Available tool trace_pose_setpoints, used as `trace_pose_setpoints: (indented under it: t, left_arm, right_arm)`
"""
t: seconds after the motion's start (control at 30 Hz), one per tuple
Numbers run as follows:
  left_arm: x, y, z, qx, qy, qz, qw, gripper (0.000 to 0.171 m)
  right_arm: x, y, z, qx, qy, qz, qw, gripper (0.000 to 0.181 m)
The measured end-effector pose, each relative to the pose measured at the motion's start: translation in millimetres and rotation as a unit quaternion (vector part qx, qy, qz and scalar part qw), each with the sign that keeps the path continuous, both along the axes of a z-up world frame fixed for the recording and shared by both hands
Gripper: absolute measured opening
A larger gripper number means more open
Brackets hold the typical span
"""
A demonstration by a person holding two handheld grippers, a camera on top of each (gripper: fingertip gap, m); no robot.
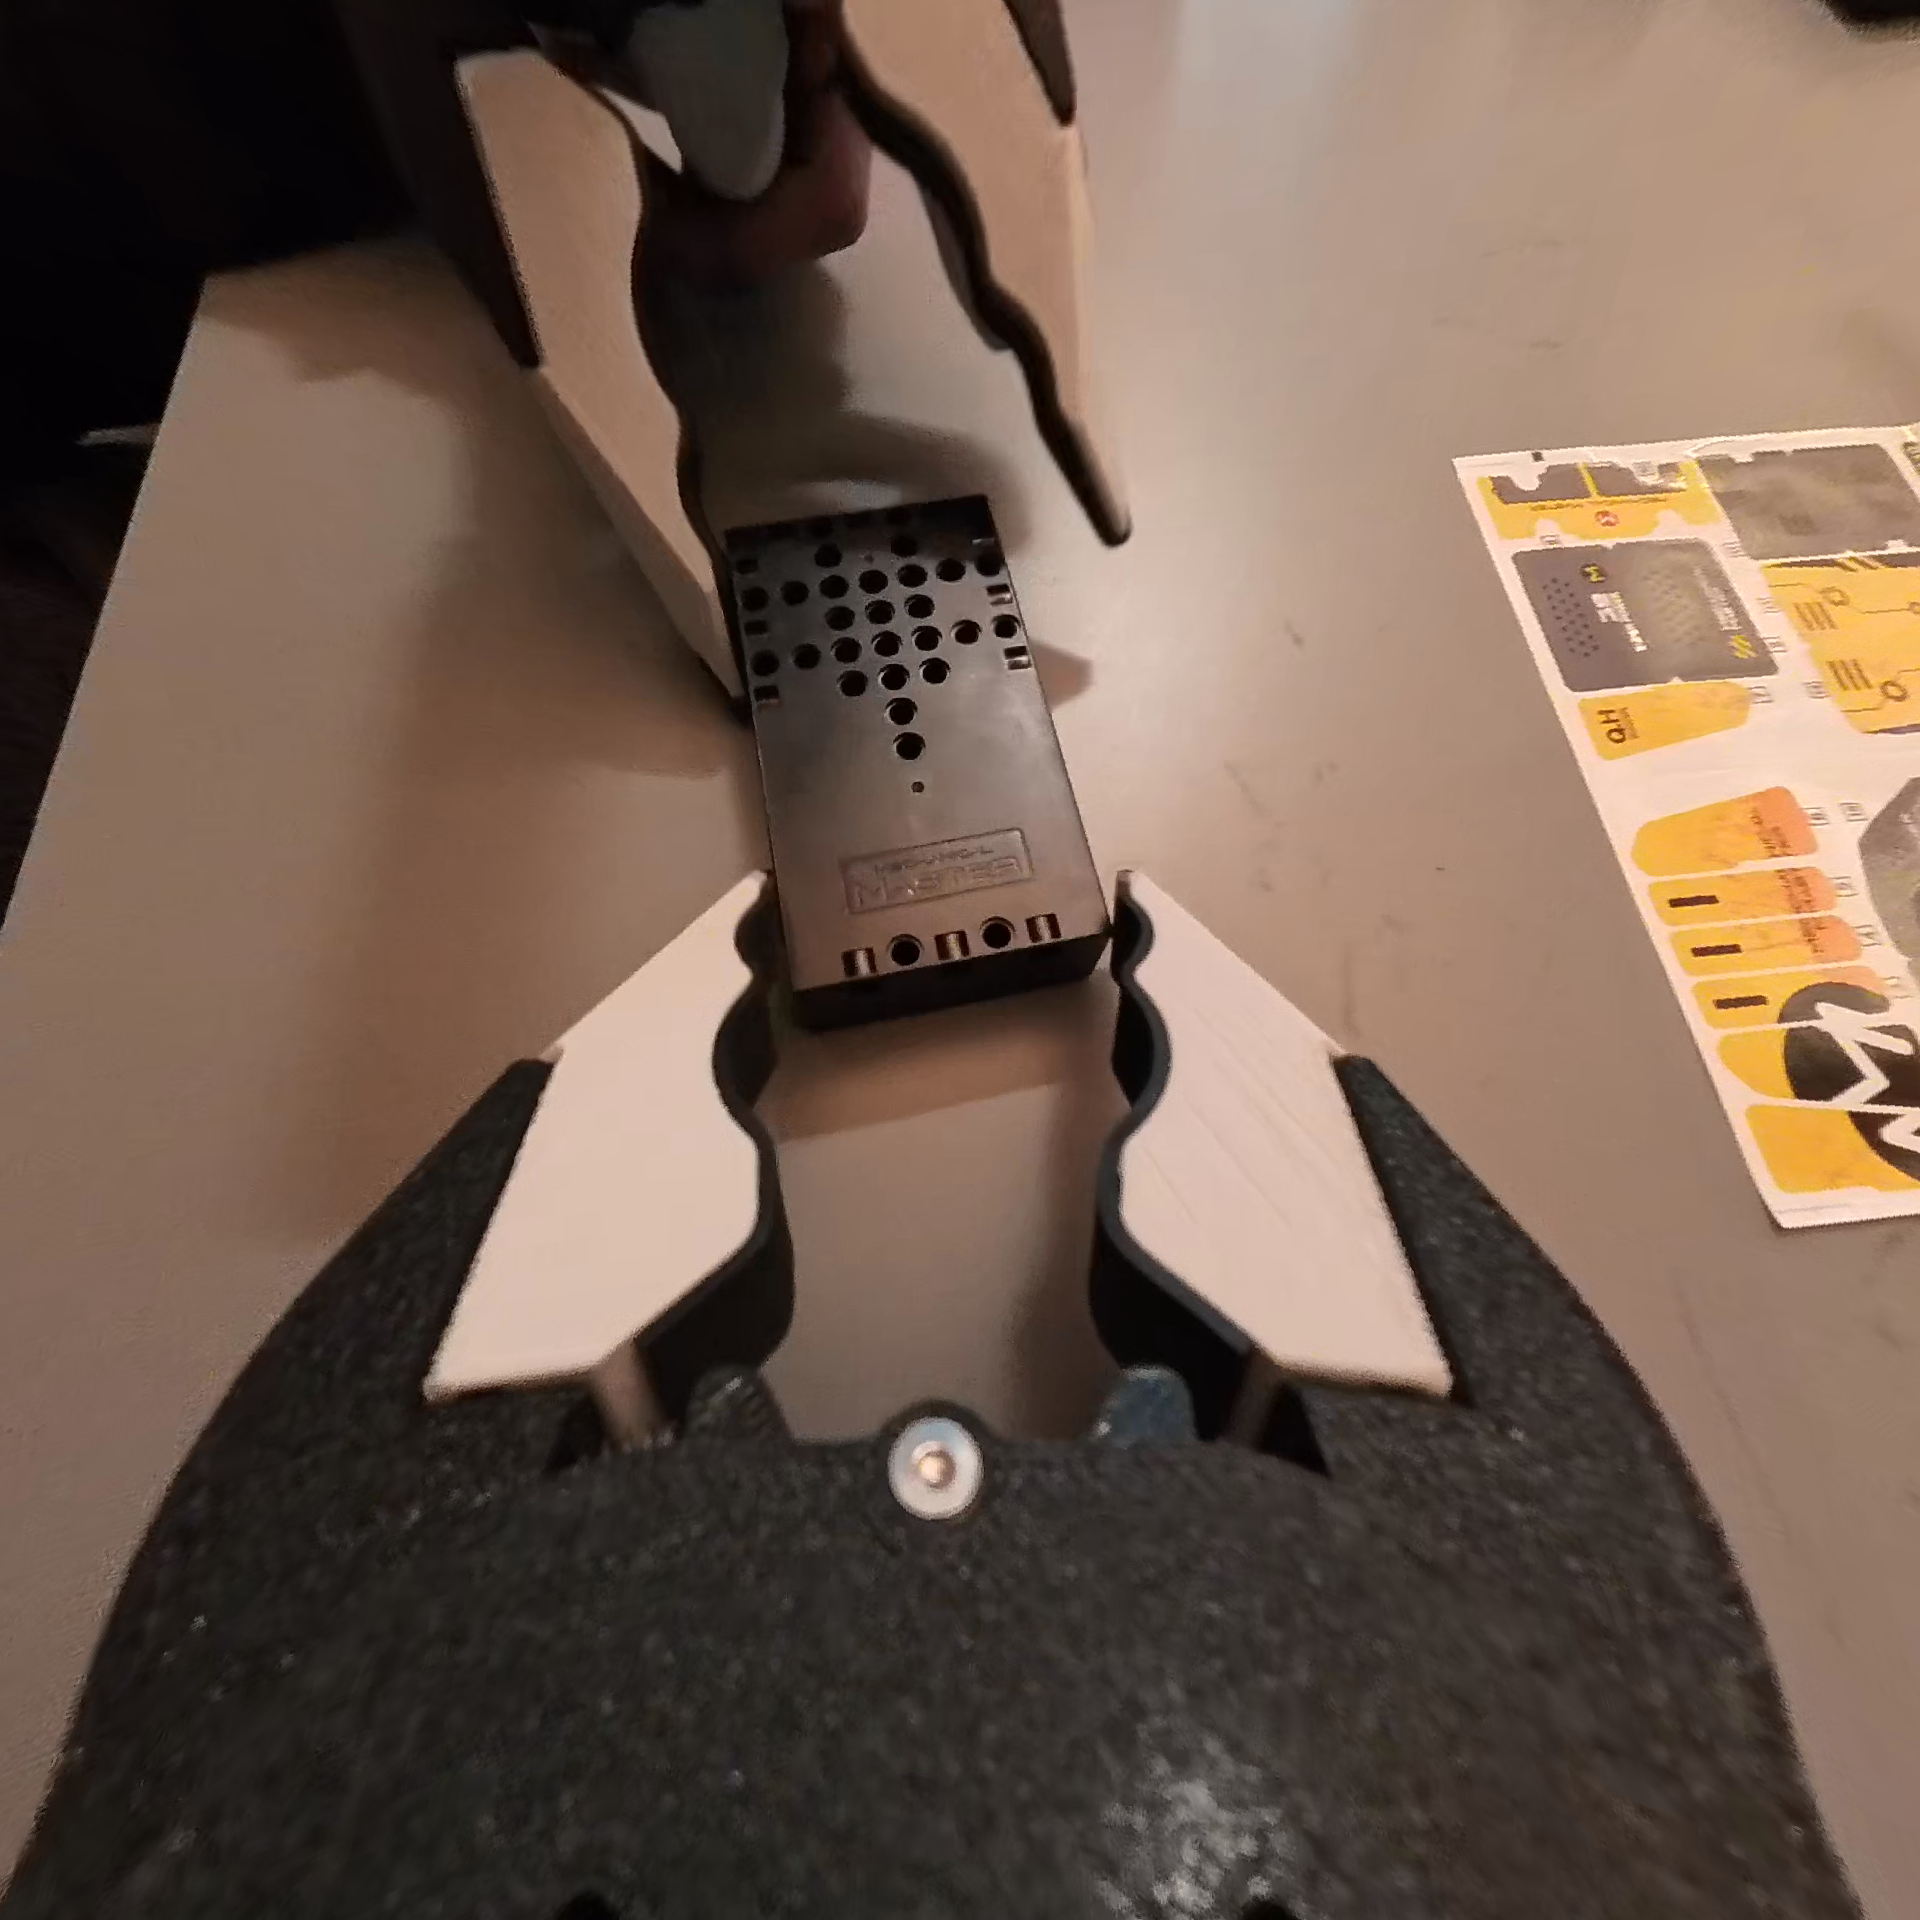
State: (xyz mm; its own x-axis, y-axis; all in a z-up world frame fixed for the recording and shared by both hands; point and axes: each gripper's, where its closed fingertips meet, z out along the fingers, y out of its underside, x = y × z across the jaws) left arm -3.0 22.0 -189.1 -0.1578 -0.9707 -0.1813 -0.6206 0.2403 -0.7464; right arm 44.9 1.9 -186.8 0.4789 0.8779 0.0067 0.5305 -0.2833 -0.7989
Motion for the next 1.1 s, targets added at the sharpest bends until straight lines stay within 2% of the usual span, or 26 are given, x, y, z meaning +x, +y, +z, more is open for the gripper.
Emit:
trace_pose_setpoints:
  t: [0.13,0.23,0.47,0.67,0.73,0.83,1.0,1.03,1.07,1.1]
  left_arm:
    - [0,7,15,-0.035,-0.041,0.017,0.998,0.084]
    - [-1,14,28,-0.058,-0.082,0.032,0.994,0.085]
    - [-1,30,47,-0.071,-0.137,0.073,0.985,0.085]
    - [-6,56,67,-0.058,-0.193,0.136,0.97,0.082]
    - [-8,62,78,-0.066,-0.222,0.151,0.961,0.082]
    - [-12,66,89,-0.088,-0.253,0.16,0.95,0.082]
    - [-13,67,94,-0.117,-0.269,0.162,0.942,0.082]
    - [-13,67,95,-0.118,-0.271,0.162,0.941,0.082]
    - [-13,67,96,-0.117,-0.273,0.163,0.941,0.082]
    - [-13,67,96,-0.115,-0.274,0.162,0.941,0.082]
  right_arm:
    - [6,2,0,0.009,-0.009,0.0,1.0,0.064]
    - [21,11,0,0.021,-0.025,-0.024,0.999,0.063]
    - [49,18,4,0.011,-0.008,-0.061,0.998,0.063]
    - [46,14,0,-0.011,0.008,-0.056,0.998,0.064]
    - [41,13,6,-0.018,0.033,-0.058,0.998,0.071]
    - [37,14,18,-0.011,0.067,-0.059,0.996,0.078]
    - [36,18,22,0.009,0.068,-0.064,0.996,0.078]
    - [35,18,23,0.018,0.065,-0.062,0.996,0.071]
    - [33,18,25,0.029,0.066,-0.057,0.996,0.055]
    - [32,18,29,0.044,0.068,-0.055,0.995,0.026]
